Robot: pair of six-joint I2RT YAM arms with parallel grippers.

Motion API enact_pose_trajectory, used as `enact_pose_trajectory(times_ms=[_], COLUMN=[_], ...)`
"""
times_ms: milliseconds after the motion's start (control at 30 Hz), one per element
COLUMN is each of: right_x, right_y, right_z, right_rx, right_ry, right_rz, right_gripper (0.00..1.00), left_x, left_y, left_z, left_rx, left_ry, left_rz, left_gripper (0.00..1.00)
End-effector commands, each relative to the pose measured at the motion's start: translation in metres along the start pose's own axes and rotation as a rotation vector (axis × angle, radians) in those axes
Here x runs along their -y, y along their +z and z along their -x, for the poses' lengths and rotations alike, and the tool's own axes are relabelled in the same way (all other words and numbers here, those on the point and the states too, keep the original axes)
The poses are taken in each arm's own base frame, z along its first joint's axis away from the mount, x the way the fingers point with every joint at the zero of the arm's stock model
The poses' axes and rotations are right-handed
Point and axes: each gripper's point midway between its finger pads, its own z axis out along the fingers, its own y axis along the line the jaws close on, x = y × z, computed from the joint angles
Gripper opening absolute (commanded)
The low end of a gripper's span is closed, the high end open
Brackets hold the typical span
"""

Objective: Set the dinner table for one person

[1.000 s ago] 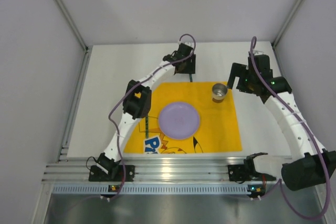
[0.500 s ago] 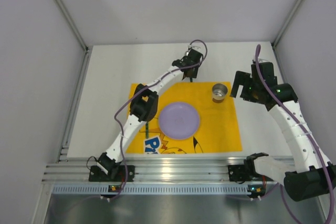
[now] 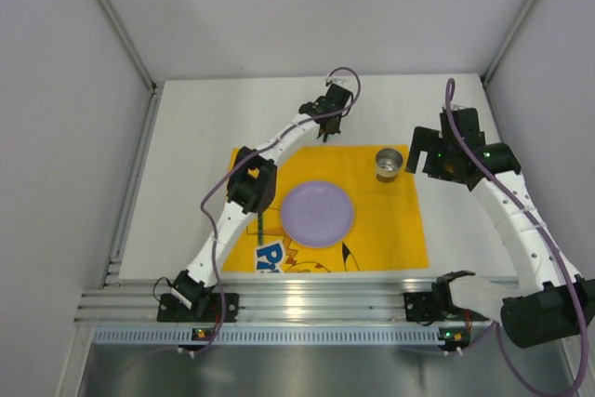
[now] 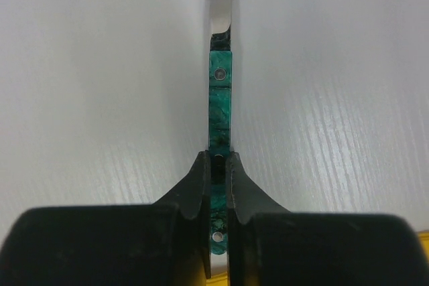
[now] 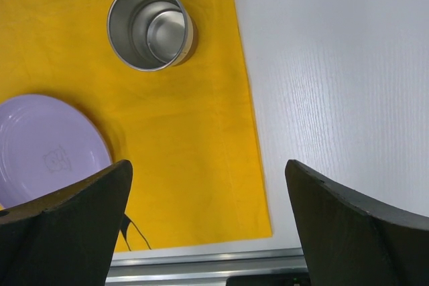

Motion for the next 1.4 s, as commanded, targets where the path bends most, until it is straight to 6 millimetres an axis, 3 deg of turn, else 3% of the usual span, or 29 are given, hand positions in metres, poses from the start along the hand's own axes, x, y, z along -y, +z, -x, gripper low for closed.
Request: enact_pose_trajectory(times_ms=[0,100,200,333,400,433,600,633,667,700,800,1000,1100,1233,1367], right_x=[-0.006,-0.017,-0.036,-0.068,-0.083,-0.091,-0.126,-0.134,-0.142,-0.147,-0.166,-0.185,-0.186,-0.185,-0.184], right_y=[-0.002,-0.005,-0.012,-0.024,-0.018,-0.022,0.0,0.0,0.001,0.008,0.007,-0.005,-0.006,0.002,0.004], right_z=[0.015,0.028,0.047,0.081,0.087,0.098,0.115,0.121,0.121,0.122,0.131,0.141,0.136,0.118,0.101], right_rx=[0.027,0.045,0.075,0.126,0.103,0.124,0.077,0.088,0.07,0.055,0.055,0.069,0.059,0.02,-0.001], right_ry=[-0.004,-0.003,-0.006,-0.003,0.01,0.013,0.046,0.043,0.055,0.058,0.082,0.125,0.135,0.146,0.148], right_rz=[0.026,0.065,0.151,0.288,0.338,0.366,0.495,0.528,0.566,0.584,0.679,0.79,0.804,0.798,0.782], right_gripper=[0.97,0.98,0.99,1.0,1.0,1.0,1.0,0.99,0.99,0.97,0.9,0.89,0.87,0.74,0.73], left_x=[0.009,0.016,0.018,0.011,0.01,0.006,0.017,0.019,0.027,0.026,0.037,0.052,0.062,0.073,0.087], left_y=[-0.025,-0.045,-0.09,-0.135,-0.143,-0.169,-0.233,-0.241,-0.241,-0.26,-0.278,-0.287,-0.297,-0.304,-0.314], left_z=[0.043,0.086,0.133,0.157,0.144,0.154,0.133,0.129,0.111,0.114,0.095,0.067,0.069,0.075,0.085], left_rx=[0.068,0.169,0.281,0.346,0.308,0.338,0.325,0.327,0.291,0.313,0.292,0.243,0.247,0.26,0.272], left_ry=[-0.063,-0.148,-0.178,-0.175,-0.17,-0.177,-0.201,-0.206,-0.207,-0.217,-0.235,-0.246,-0.252,-0.259,-0.282], left_rz=[-0.125,-0.228,-0.289,-0.309,-0.315,-0.332,-0.431,-0.441,-0.452,-0.467,-0.499,-0.519,-0.545,-0.563,-0.596], left_gripper=[0.0,0.0,0.0,0.0,0.0,0.0,0.0,0.0,0.0,0.0,0.0,0.0,0.0,0.0,0.0])
